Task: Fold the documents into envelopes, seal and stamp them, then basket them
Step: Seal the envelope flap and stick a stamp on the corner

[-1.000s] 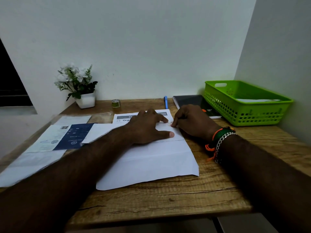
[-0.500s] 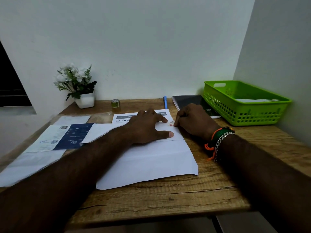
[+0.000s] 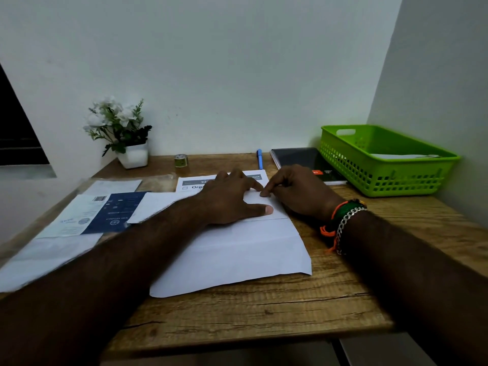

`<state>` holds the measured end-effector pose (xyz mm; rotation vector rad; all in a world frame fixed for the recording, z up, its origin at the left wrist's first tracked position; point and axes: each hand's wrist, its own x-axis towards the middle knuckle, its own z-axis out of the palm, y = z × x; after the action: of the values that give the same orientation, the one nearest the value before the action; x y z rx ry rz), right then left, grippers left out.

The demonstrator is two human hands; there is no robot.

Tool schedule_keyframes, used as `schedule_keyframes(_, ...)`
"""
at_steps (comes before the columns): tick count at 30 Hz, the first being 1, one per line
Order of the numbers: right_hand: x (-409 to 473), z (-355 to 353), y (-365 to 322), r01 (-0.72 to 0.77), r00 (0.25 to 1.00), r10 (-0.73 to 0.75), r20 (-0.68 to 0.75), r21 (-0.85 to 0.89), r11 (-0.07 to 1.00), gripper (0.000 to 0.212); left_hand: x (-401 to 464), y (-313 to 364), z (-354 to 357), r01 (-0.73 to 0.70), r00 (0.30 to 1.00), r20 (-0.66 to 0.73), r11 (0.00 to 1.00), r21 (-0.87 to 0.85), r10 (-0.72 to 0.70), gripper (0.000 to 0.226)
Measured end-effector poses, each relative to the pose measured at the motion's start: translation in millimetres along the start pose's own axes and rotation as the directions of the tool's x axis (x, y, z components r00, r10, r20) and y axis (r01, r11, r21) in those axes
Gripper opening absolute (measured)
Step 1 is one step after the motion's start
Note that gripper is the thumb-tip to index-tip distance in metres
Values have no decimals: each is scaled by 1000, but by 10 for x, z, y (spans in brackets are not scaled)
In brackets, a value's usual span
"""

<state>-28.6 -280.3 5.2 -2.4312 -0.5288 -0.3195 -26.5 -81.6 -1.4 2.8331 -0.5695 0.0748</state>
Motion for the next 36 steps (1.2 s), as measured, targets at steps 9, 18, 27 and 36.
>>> schedule_keyframes(9, 27, 36, -31, -32, 999, 27, -23, -254, 967, 23, -19, 26, -18, 9, 1000, -1, 1000, 3, -9, 73)
schedule_keyframes(18, 39, -49, 63, -222, 957, 204, -206, -68, 973, 22, -11, 6, 3, 2, 1000, -6, 1000, 23, -2, 77)
schedule_keyframes(27, 54, -145, 114, -296, 940, 312, -137, 122, 947, 29, -294, -439, -781, 358, 933, -30, 914, 191, -360, 79)
schedule_keyframes(36, -3, -160, -43, -314, 948, 316, 29, -50, 948, 47, -717, -671, -753, 574, 816, -10, 812, -106, -578, 68)
